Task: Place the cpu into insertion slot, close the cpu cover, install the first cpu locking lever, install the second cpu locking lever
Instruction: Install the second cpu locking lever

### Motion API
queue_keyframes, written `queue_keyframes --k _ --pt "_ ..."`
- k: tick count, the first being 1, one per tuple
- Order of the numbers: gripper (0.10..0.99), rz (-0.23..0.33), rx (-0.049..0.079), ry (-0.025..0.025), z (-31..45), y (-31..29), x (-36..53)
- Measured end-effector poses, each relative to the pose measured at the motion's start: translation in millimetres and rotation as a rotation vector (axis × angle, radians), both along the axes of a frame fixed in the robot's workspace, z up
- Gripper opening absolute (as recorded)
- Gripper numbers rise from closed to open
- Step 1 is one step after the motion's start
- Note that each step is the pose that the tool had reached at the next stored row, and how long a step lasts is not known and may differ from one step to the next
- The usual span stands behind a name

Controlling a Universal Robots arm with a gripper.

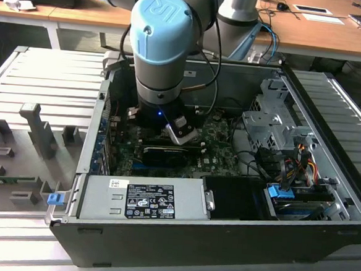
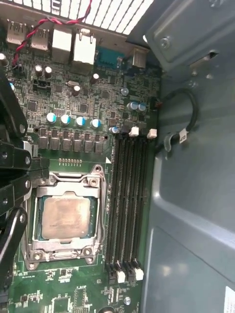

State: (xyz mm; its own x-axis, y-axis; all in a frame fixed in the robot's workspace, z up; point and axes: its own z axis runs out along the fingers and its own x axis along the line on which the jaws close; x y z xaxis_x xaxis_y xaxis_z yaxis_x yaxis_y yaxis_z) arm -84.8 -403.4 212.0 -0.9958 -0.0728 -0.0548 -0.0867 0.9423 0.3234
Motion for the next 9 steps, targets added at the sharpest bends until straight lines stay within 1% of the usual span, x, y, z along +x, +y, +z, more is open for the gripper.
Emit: queue_keyframes --k 3,5,6,9 --pt "0.106 0.000 0.000 0.0000 6.0 0.5 0.0" --pt "0.106 0.000 0.000 0.0001 8.5 0.6 0.0" --pt "0.106 0.000 0.000 0.0002 11.2 0.6 -0.1" --pt "0.106 0.000 0.000 0.0001 11.6 0.6 -0.2"
